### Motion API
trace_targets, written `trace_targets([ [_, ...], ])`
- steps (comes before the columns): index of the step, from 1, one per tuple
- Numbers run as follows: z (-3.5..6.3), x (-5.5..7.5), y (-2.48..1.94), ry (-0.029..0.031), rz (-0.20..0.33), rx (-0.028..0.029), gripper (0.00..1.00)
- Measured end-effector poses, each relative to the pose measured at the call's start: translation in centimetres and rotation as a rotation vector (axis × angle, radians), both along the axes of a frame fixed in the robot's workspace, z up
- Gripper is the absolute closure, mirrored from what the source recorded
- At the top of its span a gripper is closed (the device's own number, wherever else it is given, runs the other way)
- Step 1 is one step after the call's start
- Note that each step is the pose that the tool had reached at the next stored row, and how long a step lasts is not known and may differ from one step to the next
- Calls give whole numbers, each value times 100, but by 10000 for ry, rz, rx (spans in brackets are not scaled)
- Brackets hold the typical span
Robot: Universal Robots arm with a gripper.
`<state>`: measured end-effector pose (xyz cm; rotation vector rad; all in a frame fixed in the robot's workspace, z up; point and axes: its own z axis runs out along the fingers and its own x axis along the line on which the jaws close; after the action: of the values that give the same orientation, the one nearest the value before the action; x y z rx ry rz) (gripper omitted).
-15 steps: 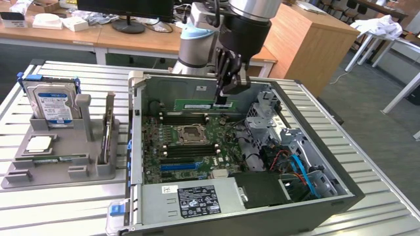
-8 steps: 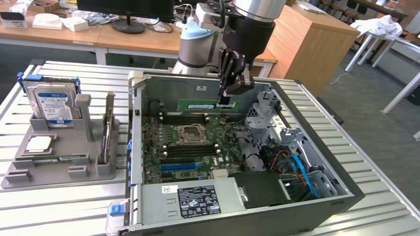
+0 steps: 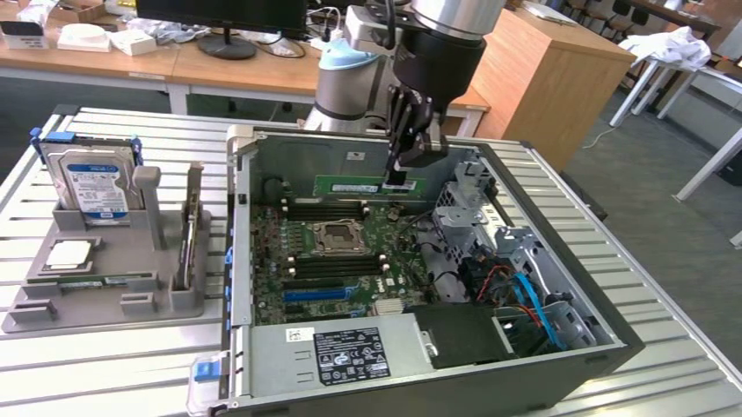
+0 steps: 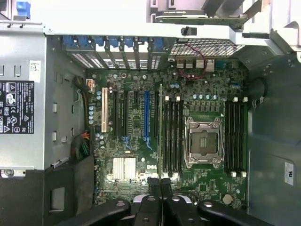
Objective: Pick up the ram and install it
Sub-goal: 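Pick up the ram and move it above insertion slot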
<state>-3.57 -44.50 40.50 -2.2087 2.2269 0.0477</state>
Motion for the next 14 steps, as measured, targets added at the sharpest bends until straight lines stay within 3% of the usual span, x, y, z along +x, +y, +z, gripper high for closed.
trace_targets([
  [14,-16,-1,1,0,-119,8,89],
])
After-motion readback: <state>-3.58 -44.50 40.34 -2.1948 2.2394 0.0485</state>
